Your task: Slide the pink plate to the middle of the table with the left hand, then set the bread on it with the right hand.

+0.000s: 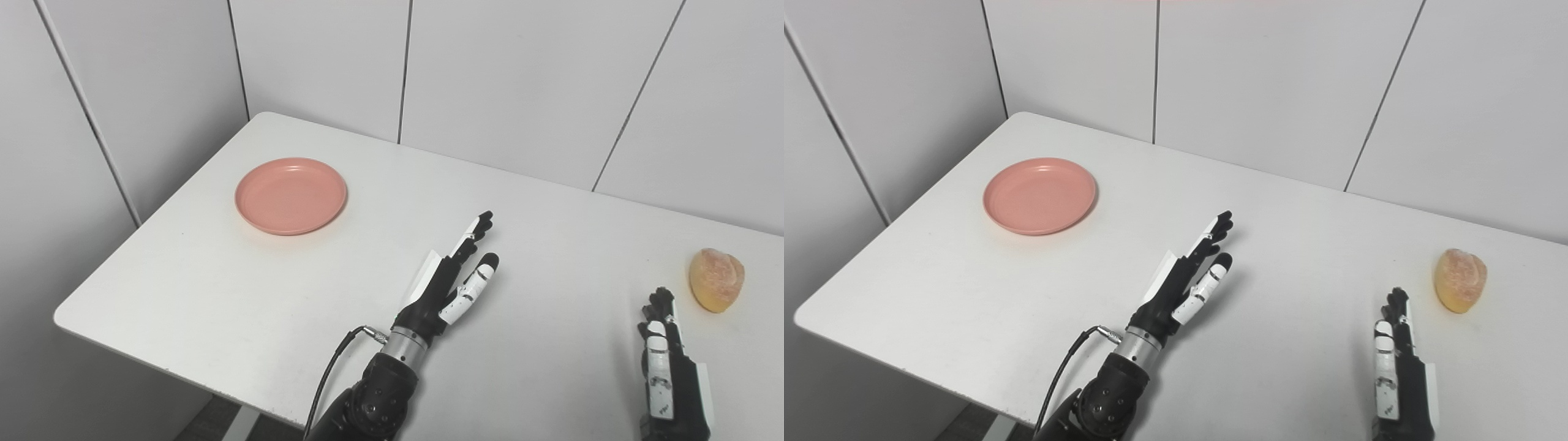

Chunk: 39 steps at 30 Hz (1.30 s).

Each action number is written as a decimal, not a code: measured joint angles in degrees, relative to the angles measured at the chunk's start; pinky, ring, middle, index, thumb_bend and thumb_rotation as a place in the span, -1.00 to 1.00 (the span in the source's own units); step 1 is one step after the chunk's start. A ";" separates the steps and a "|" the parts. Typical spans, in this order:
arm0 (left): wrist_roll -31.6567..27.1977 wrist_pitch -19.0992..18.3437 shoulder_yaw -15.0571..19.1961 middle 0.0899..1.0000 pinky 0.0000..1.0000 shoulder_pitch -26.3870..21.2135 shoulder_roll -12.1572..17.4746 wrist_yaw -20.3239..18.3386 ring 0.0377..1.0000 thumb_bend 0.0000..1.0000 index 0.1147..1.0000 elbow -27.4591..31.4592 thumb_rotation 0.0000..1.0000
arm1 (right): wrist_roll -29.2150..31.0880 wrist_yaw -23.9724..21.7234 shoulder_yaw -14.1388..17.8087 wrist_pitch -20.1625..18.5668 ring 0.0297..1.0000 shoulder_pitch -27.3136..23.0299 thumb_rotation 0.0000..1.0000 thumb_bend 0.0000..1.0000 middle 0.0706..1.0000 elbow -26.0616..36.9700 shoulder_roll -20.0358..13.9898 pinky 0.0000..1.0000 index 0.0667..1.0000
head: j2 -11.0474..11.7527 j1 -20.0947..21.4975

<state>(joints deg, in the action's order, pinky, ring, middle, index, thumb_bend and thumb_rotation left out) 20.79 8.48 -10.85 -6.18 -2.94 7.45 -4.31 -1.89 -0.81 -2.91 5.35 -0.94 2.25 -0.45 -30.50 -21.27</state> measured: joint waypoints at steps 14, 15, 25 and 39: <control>-8.39 -21.26 7.30 0.94 0.87 -7.14 3.19 -8.52 0.93 -0.28 0.91 13.17 1.00 | 0.78 0.06 -0.35 0.43 0.99 -1.11 1.00 -0.72 0.98 -1.08 1.11 1.00 0.95 | 0.53 -0.79; -9.48 -22.07 8.22 0.94 0.88 -8.30 3.53 -8.77 0.93 -0.27 0.90 13.70 1.00 | 0.65 0.18 -0.35 0.43 0.98 -1.06 1.00 -0.73 0.97 -0.97 1.20 1.00 0.95 | 0.61 -0.79; -15.92 -27.85 12.10 0.89 0.83 -14.78 9.39 -12.63 0.84 -0.24 0.86 15.79 1.00 | -0.19 0.49 -0.37 0.45 1.00 -0.78 1.00 -0.73 0.98 -0.76 1.88 1.00 0.96 | 0.53 -0.79; -22.16 -33.89 18.62 0.86 0.91 -20.97 15.79 -14.32 0.86 -0.21 0.83 12.14 1.00 | 0.71 0.43 -0.41 1.18 0.98 -0.83 1.00 -0.75 0.97 -0.84 1.90 1.00 0.95 | 1.05 -0.70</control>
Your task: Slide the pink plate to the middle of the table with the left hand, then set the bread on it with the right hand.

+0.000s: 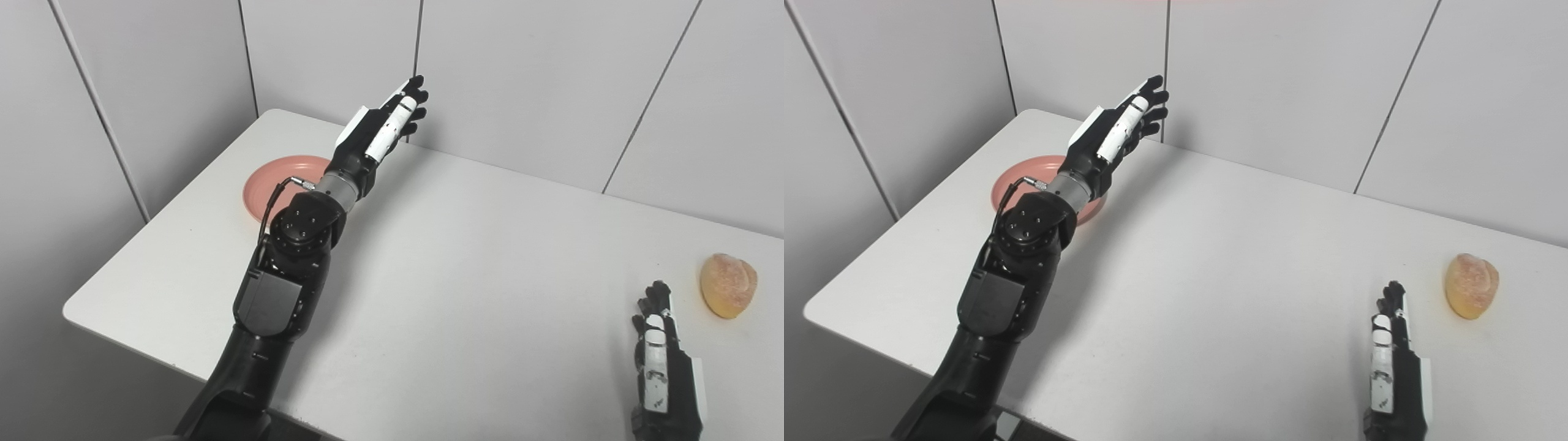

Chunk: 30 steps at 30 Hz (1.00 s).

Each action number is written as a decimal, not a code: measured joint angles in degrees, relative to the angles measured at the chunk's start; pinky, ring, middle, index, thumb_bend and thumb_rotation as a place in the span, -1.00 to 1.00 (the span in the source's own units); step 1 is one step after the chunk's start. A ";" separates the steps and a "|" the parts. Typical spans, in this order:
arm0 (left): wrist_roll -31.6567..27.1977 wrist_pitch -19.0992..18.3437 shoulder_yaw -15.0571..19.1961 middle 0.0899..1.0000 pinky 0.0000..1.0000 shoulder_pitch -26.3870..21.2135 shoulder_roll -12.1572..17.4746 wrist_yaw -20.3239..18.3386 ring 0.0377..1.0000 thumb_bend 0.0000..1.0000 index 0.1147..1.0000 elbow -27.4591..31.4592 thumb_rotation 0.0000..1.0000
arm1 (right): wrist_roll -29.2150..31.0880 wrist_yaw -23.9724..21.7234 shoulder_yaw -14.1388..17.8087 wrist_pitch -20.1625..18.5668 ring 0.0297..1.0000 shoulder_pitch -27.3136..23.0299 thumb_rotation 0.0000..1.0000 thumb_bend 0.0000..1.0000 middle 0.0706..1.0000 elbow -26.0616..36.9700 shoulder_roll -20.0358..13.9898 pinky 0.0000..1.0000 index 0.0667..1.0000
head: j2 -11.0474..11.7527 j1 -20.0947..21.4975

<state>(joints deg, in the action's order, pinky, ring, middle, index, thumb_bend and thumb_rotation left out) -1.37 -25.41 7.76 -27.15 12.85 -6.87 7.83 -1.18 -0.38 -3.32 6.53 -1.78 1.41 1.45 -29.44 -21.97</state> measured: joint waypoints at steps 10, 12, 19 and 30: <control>-1.61 -0.47 4.80 0.79 0.78 -2.38 3.44 0.83 0.80 -0.24 0.75 -4.94 1.00 | -0.04 -0.32 -0.13 -0.05 1.00 0.00 1.00 -0.75 1.00 -0.02 -0.32 1.00 0.99 | 0.70 -0.97; -1.54 -0.46 5.04 0.78 0.77 -2.64 4.02 1.47 0.79 -0.26 0.73 -5.87 1.00 | -0.08 -0.31 -0.16 -0.06 1.00 0.02 1.00 -0.77 1.00 0.02 -0.35 1.00 0.99 | 0.70 -0.97; -1.64 -0.24 6.21 0.76 0.77 -3.76 7.96 1.85 0.78 -0.23 0.70 -10.44 1.00 | -0.17 -0.21 -0.14 -0.04 1.00 -0.01 1.00 -0.76 0.99 -0.23 -0.57 1.00 0.98 | 0.88 -1.67; -2.61 0.04 9.71 0.71 0.68 -4.46 10.43 2.75 0.74 -0.33 0.65 -14.84 1.00 | 0.58 -0.90 -0.12 -0.04 1.00 -0.02 1.00 -0.71 1.00 -0.07 -1.06 1.00 0.99 | 0.79 -1.93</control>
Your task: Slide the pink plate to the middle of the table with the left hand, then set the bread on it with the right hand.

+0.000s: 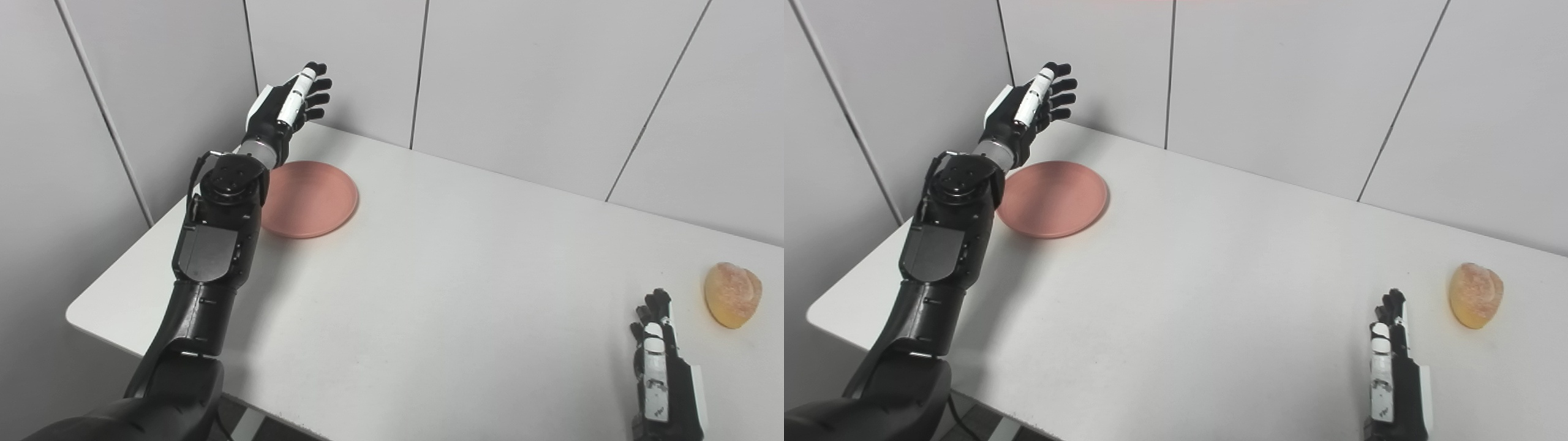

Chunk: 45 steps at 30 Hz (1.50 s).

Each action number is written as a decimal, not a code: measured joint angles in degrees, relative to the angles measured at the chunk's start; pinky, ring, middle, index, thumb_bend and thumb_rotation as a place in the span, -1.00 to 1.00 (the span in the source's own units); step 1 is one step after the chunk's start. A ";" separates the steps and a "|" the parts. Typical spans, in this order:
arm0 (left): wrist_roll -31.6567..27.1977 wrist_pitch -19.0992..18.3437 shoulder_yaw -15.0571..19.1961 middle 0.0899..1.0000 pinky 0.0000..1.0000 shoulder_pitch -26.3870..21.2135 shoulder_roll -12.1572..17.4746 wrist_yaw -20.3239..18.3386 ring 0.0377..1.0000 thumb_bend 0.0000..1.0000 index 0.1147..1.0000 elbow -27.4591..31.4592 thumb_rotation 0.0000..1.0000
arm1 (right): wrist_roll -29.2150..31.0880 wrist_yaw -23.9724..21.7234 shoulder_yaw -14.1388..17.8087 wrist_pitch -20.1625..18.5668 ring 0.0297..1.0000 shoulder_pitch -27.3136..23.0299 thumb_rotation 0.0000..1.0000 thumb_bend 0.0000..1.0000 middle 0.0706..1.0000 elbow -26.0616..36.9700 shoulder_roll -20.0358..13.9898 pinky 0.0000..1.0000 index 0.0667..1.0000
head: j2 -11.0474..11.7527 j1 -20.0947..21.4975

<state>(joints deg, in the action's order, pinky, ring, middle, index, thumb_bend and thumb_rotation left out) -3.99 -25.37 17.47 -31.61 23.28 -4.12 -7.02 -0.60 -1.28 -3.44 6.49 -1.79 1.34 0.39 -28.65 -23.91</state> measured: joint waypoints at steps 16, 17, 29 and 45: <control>-5.22 5.25 4.96 0.70 0.65 -1.63 3.43 1.37 0.73 -0.26 0.66 -12.00 1.00 | 0.55 -0.16 0.12 -0.01 1.00 0.09 1.00 -0.78 1.00 0.15 -0.12 1.00 1.00 | 0.26 -1.05; -5.43 5.38 5.03 0.69 0.65 -1.71 3.88 1.37 0.72 -0.26 0.65 -12.56 1.00 | 0.62 -0.17 0.12 -0.01 1.00 0.05 1.00 -0.77 1.00 0.05 -0.12 1.00 1.00 | 0.26 -1.05; -8.65 8.00 8.09 0.67 0.71 -2.41 5.18 1.85 0.70 -0.27 0.61 -19.50 1.00 | 0.89 -0.24 0.28 -0.01 1.00 -0.15 1.00 -0.81 1.00 -0.17 -0.39 1.00 1.00 | 0.18 -1.05; -9.90 12.56 7.73 0.72 0.69 -2.23 7.00 1.05 0.73 -0.29 0.67 -27.98 1.00 | 1.90 -0.41 0.30 0.00 1.00 -0.16 1.00 -0.82 1.00 -0.16 -0.58 1.00 1.00 | -0.26 -1.67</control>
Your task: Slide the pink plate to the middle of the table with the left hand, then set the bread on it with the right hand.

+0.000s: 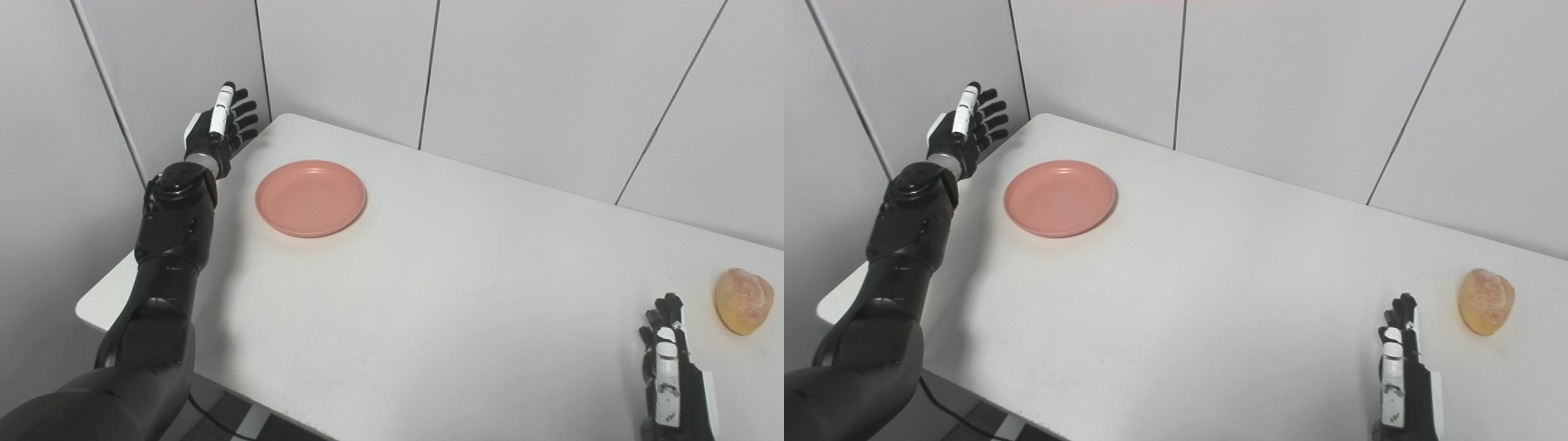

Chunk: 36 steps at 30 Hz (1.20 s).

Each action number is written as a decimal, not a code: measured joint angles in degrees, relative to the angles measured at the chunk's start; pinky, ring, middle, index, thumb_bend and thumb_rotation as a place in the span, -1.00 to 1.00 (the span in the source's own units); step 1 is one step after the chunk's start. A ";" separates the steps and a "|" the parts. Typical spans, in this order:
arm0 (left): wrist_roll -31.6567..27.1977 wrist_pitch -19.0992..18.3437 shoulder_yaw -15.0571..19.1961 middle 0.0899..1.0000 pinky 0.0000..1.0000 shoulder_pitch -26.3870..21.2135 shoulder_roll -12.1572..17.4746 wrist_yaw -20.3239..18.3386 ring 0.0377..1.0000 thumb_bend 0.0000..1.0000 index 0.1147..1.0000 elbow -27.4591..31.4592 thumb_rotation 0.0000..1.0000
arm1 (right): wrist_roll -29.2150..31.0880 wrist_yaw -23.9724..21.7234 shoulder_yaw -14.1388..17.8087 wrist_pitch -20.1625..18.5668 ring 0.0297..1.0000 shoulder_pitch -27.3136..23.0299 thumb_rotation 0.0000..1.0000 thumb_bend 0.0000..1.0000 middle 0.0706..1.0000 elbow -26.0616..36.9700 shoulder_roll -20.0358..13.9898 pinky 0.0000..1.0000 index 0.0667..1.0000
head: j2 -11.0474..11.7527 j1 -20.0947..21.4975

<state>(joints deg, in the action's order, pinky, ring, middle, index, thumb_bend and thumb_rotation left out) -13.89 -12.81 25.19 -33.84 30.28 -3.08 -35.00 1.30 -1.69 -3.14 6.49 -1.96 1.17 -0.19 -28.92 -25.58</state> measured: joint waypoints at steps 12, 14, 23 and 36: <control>-1.15 1.22 0.43 0.69 0.73 1.25 -0.01 0.92 0.73 -0.31 0.64 -3.64 1.00 | 0.85 -0.84 0.08 0.00 1.00 -0.06 1.00 -0.79 1.00 -0.07 -0.10 1.00 1.00 | -0.61 0.17; -1.14 1.71 0.40 0.67 0.71 1.67 -0.03 1.01 0.71 -0.33 0.63 -4.68 1.00 | 0.85 -0.83 0.14 0.00 1.00 -0.06 1.00 -0.79 1.00 -0.06 -0.07 1.00 1.00 | -0.62 0.18; -1.42 3.53 0.09 0.72 0.71 2.07 -0.26 0.76 0.73 -0.31 0.69 -8.60 1.00 | 0.43 -0.86 0.06 0.00 1.00 -0.02 1.00 -0.78 1.00 0.03 -0.13 1.00 1.00 | -0.88 0.26; -1.10 8.11 -3.31 0.68 0.69 0.67 -0.39 1.88 0.70 -0.32 0.65 -13.19 1.00 | 0.23 -0.84 0.14 0.00 1.00 0.15 1.00 -0.75 1.00 0.25 -0.18 1.00 1.00 | -1.58 1.14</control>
<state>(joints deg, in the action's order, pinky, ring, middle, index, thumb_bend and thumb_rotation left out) -14.98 -4.70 21.88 -33.16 29.89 -1.19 -48.19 1.52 -2.53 -3.01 6.48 -1.81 1.43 -0.37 -30.50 -24.44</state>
